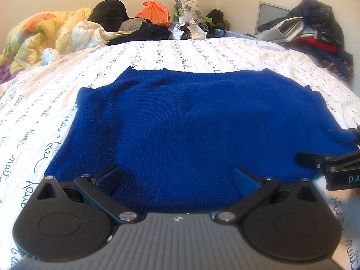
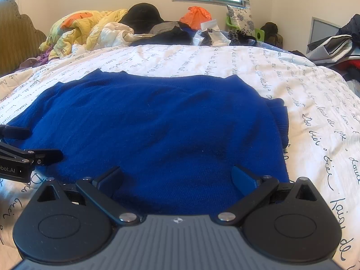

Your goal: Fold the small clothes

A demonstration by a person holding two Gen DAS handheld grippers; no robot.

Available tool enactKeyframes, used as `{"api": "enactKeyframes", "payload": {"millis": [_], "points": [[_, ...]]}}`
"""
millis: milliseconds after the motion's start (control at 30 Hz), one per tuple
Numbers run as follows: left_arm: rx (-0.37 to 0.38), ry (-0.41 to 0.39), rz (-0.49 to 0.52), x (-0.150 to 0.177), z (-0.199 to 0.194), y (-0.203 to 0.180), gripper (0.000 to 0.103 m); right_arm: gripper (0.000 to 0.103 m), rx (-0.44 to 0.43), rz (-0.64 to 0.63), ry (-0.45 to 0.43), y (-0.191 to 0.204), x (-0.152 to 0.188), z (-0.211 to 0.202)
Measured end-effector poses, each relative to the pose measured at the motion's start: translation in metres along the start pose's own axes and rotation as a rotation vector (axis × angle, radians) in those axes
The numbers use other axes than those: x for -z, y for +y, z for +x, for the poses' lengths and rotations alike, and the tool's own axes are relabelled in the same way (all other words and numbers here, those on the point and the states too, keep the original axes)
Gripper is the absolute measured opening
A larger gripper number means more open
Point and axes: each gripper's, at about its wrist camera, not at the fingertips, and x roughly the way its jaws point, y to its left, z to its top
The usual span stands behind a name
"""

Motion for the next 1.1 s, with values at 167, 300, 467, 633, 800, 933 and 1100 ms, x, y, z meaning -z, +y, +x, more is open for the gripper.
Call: {"api": "enactKeyframes", "payload": {"millis": [167,300,467,633,800,933,1100], "points": [[-0.023,0.016,-0.006,0.000,-0.008,0.002,0.103,0.103,0.002,-0.002,0.002,0.000,0.000,-0.001],[-0.002,-0.023,-0.062,0.010,-0.038,0.021,0.103,0.103,0.027,0.056,0.006,-0.002,-0.003,-0.022],[-0.009,0.066,-0.274,0.019,-0.055,0.064,0.103,0.103,0.018,-0.090,0.069,0.005,0.009,-0.018],[0.239,0.109,-0.707,0.027,-0.060,0.120,0.103,0.103,-0.176,0.284,0.066,-0.053,-0.006,-0.055],[0.368,0.096,-0.927,0.025,-0.037,0.144,0.103,0.103,-0.364,0.819,0.140,-0.131,0.019,-0.055],[0.395,0.037,-0.974,0.019,-0.019,0.146,0.103,0.103,-0.314,0.815,0.159,-0.133,0.019,-0.040],[0.332,-0.013,-0.932,0.012,-0.017,0.136,0.095,0.103,-0.316,0.888,0.089,-0.126,0.016,-0.019]]}}
